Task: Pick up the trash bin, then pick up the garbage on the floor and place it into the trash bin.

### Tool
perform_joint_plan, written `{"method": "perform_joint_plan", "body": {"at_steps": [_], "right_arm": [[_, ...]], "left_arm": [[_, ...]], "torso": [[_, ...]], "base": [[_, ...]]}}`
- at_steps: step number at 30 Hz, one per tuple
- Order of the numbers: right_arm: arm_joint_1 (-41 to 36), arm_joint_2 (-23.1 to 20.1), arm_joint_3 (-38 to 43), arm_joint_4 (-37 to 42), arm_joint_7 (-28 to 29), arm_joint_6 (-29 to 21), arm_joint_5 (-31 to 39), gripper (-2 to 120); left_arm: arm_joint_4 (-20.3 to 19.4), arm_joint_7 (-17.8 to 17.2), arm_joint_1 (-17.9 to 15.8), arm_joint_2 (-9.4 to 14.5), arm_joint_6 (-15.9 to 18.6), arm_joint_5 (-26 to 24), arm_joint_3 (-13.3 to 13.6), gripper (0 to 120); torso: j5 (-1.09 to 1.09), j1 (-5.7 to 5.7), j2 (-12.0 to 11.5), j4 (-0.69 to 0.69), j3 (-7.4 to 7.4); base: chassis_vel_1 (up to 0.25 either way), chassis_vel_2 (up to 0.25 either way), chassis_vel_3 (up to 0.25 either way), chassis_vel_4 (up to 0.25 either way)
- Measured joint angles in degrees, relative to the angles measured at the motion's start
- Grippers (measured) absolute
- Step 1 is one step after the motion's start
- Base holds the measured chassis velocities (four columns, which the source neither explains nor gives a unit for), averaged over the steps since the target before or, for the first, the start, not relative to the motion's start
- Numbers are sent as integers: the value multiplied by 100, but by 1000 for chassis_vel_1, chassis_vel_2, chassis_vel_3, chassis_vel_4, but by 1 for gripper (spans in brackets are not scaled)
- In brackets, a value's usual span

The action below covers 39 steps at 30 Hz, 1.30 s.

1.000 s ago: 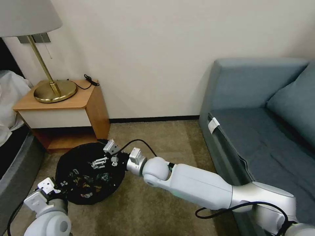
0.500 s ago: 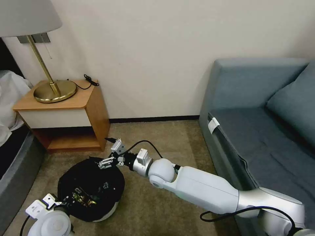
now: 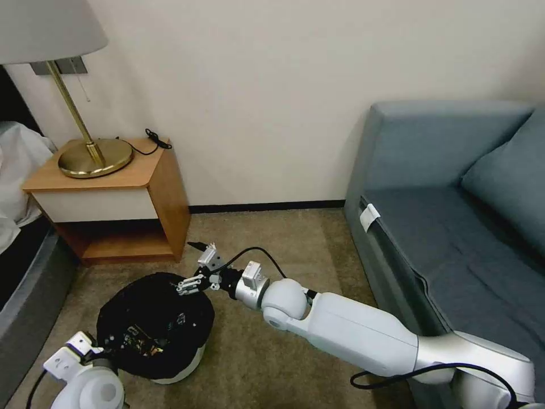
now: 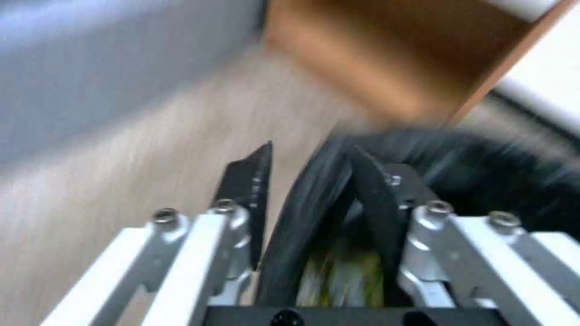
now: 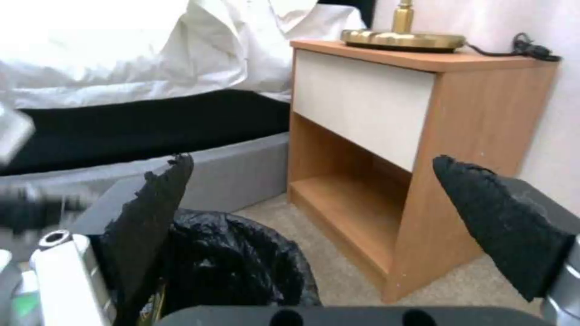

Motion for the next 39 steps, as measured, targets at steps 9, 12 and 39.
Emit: {"method": "perform_joint_plan", "body": {"at_steps": [9,12,39], "right_arm": [[-420,-539,603,645,242,-211,54,100],[-759,-943,1013,1089,402,-264,25,100],[-7184,1464,5921,3866,1558,830,-4530,100]], "left_arm": [[-77,2206,360,2,-1108,961,-74,77],[-119,2581,444,2,-1490,1046,-74,88],[165,2648,336,33,-2848,1968,283,100]], "torso": [[2,0,0,1,0],[3,0,-1,1,0],[0,0,0,0,-1]], "base": [[0,0,0,0],[0,0,0,0],[0,0,0,0]]}}
